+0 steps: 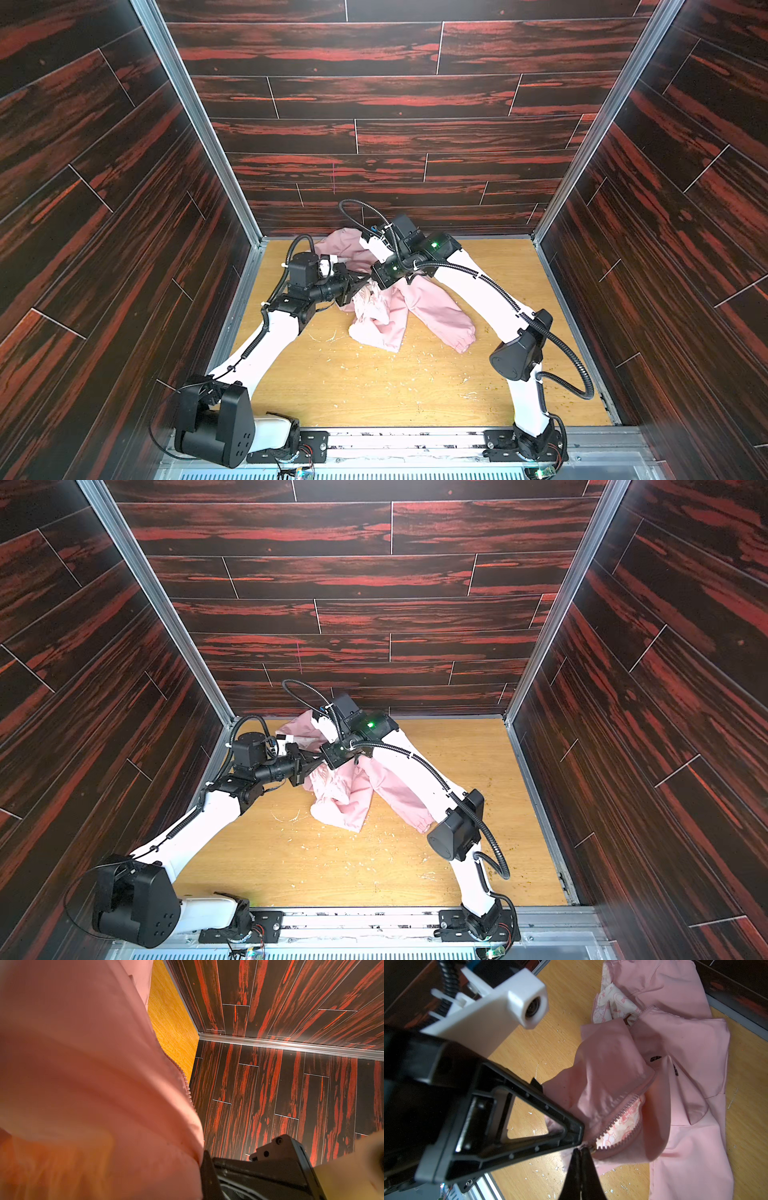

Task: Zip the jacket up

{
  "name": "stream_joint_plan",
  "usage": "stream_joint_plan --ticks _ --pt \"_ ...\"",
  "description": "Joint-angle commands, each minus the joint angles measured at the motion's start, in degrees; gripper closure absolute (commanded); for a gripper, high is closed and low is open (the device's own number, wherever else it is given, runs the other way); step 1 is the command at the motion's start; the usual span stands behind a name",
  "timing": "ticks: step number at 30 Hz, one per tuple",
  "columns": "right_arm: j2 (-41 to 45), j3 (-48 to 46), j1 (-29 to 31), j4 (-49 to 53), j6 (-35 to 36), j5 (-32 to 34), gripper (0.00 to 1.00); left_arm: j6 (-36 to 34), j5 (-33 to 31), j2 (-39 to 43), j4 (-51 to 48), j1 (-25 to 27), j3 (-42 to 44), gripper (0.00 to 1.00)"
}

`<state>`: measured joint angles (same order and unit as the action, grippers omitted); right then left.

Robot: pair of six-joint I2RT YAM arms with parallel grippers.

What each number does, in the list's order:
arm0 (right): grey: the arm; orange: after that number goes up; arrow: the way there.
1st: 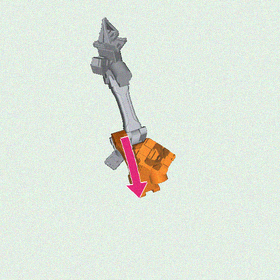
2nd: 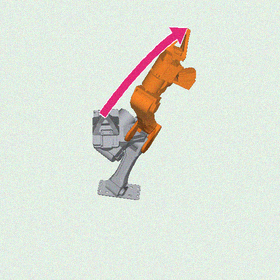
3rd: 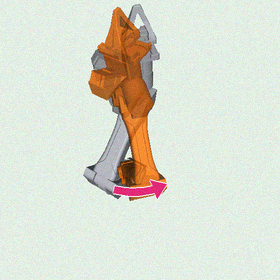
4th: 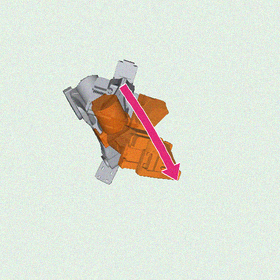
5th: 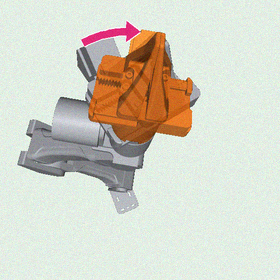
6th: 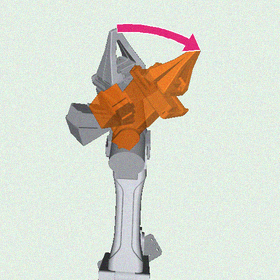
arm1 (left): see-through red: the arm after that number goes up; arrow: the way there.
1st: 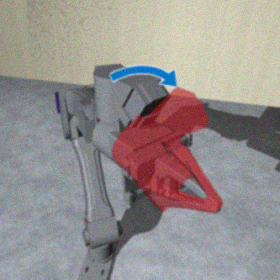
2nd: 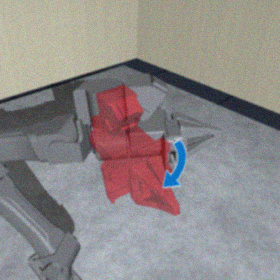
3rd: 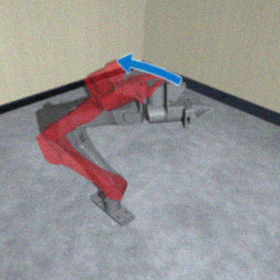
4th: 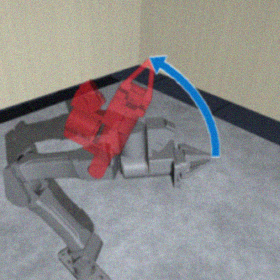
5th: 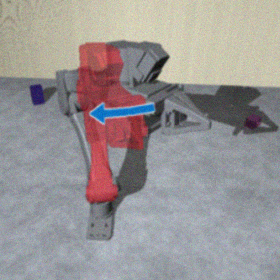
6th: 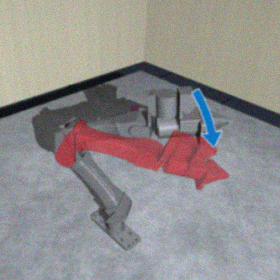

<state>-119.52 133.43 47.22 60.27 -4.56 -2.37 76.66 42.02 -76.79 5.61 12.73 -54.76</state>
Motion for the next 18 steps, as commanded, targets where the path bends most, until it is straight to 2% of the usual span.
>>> stream_joint_plan --ticks 1,3,5,9,14,18 --pt "-0.6 -0.6 -0.2 -0.6 -0.4 -1.6 1.00 -0.5 1.6 1.0 2.1 -0.4 0.1 0.85" --pt "-0.5 -1.0 -0.4 -0.9 -0.9 -1.9 1.00 -1.3 1.2 1.7 2.0 -0.6 0.8 0.66" --pt "0.0 -1.8 -0.8 -1.6 -1.6 -2.9 1.00 -3.0 0.2 3.1 1.5 -0.7 1.9 0.55" --pt "0.4 -2.3 -1.5 -2.6 -3.2 -5.8 1.00 -8.5 -2.4 7.1 -1.0 -0.8 5.2 0.47" --pt "0.0 -2.2 -2.1 -2.4 -4.7 -9.0 1.00 -12.8 -7.1 14.5 3.1 -0.6 11.7 0.42" --pt "-0.4 -2.1 -2.9 -2.7 -6.2 -12.0 1.00 -19.4 -12.9 22.9 3.9 0.2 16.3 0.31"
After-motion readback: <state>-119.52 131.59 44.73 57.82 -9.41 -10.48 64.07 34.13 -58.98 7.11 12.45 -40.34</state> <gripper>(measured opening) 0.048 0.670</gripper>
